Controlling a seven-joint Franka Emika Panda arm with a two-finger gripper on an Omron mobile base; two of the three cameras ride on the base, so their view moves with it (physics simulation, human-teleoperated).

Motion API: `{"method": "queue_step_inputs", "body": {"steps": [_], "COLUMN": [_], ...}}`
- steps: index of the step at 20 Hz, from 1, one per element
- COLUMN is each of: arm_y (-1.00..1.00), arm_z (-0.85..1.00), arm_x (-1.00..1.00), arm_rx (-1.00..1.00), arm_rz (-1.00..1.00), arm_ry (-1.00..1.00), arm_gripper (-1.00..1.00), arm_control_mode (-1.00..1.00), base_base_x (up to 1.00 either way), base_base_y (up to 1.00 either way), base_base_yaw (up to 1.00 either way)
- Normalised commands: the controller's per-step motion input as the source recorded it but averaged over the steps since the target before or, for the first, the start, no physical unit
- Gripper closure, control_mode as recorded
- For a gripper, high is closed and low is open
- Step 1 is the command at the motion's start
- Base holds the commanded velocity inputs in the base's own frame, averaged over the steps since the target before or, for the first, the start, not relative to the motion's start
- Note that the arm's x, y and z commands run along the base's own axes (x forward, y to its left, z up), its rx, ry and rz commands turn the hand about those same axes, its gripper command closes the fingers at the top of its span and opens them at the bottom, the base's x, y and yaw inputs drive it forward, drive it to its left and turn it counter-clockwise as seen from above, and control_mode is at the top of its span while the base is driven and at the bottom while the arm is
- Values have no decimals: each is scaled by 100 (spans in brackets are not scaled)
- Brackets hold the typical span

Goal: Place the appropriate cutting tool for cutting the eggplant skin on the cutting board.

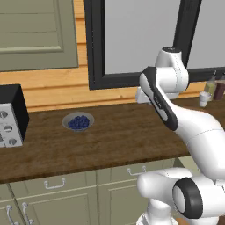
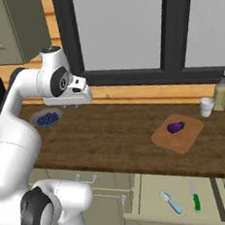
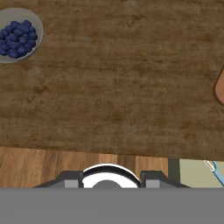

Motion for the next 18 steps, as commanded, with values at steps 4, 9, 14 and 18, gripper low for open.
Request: {"method": "queue_step_inputs", "body": {"steps": [4, 9, 14, 18], "arm_y": [1, -78, -100, -100], "arm_z": [-3, -54, -47, -58], "arm_x": [-23, -37, -29, -5], "arm_rx": [-1, 5, 10, 0], "arm_rz": [0, 0, -1, 0], "arm_ry": [-3, -5, 6, 21], "arm_gripper": [-100, -100, -100, -100], "arm_control_mode": [-100, -100, -100, -100], "base_base_x": [0, 0, 0, 0], "base_base_y": [0, 0, 0, 0], "base_base_yaw": [0, 0, 0, 0]}}
